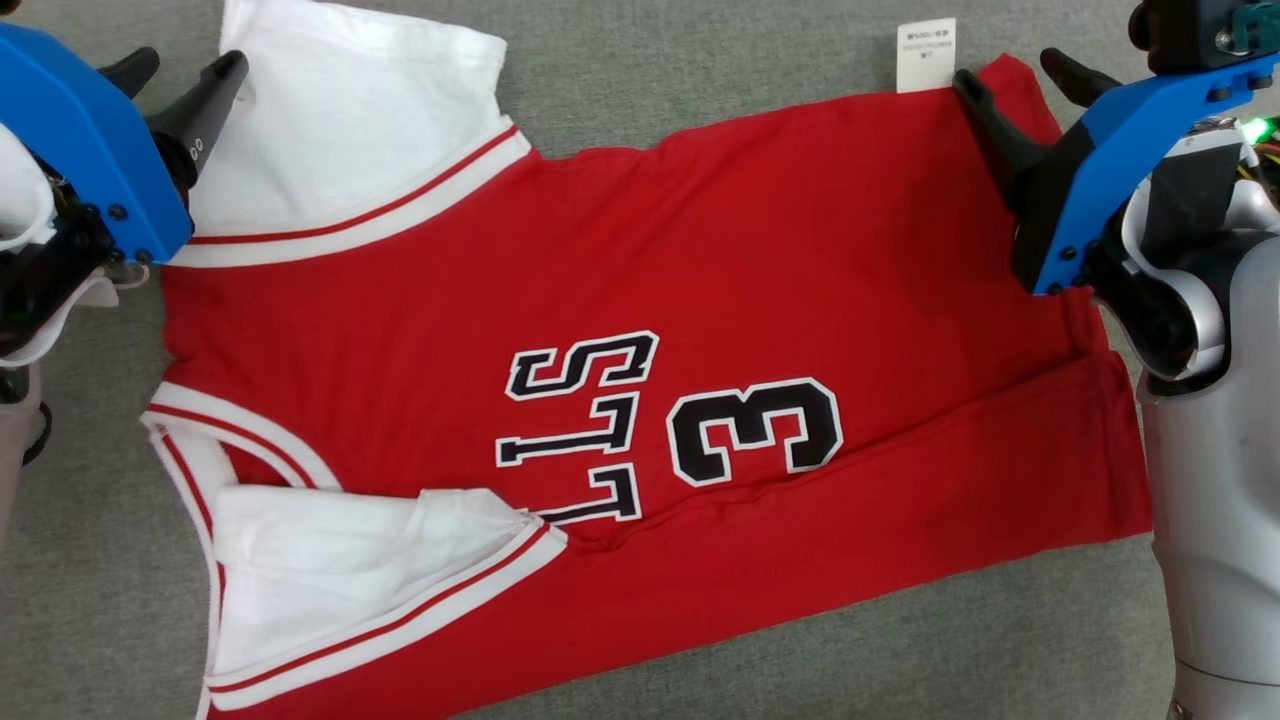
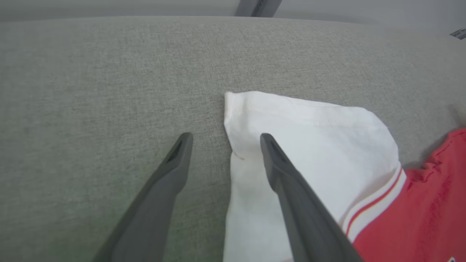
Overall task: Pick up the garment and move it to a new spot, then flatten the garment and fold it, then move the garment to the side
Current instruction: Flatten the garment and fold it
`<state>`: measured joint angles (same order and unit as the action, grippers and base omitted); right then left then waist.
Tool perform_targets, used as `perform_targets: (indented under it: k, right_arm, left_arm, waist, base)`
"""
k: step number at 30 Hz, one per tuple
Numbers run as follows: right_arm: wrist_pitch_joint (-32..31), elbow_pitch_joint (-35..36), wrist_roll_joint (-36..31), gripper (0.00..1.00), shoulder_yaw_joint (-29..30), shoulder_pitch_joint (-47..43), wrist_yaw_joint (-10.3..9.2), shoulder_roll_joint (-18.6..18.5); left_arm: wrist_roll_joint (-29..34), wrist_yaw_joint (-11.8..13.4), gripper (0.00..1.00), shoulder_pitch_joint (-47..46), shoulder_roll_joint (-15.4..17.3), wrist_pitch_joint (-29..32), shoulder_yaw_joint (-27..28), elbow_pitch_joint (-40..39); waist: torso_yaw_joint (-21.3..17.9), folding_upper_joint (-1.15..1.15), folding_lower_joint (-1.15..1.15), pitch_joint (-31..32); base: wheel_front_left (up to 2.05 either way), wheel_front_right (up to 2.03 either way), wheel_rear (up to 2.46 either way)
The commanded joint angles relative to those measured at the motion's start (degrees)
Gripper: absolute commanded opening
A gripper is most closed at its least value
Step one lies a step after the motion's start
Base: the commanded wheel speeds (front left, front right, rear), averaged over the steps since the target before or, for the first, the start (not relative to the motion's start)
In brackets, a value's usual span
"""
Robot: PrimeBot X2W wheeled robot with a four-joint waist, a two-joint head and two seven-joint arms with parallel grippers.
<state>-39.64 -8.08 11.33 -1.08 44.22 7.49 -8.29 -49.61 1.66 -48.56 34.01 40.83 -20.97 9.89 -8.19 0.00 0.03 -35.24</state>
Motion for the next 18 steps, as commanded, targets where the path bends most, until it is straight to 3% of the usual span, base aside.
perform_targets:
  k: [1,7,12,18]
  right_arm:
    - [0.6,-0.4,0.1,1.00,0.0,1.0,0.01,0.0]
    - [3.1,-3.2,0.1,1.00,-0.5,1.3,0.01,0.7]
    - [3.8,-4.5,0.3,1.00,-1.4,2.3,0.01,1.0]
    - [4.4,-5.2,0.9,1.00,-2.1,3.9,0.01,0.7]
  left_arm:
    - [0.0,-0.1,1.00,-1.3,-0.2,0.0,0.0,0.1]
    - [2.2,-0.4,1.00,-3.0,0.5,0.8,-1.7,0.8]
    - [6.3,1.3,1.00,-3.7,2.7,1.5,-3.6,2.1]
    - [5.9,2.2,1.00,-3.3,1.1,1.6,-4.1,3.9]
  waist:
    - [-1.6,0.00,-0.03,-1.5]
    - [-2.4,0.00,-0.03,-1.4]
    - [-3.1,0.00,-0.03,-1.7]
    - [-3.6,0.00,-0.03,-2.8]
  base:
    - [0.00,0.00,0.00]
    - [0.00,0.00,0.00]
    - [0.00,0.00,0.00]
    - [0.00,0.00,0.00]
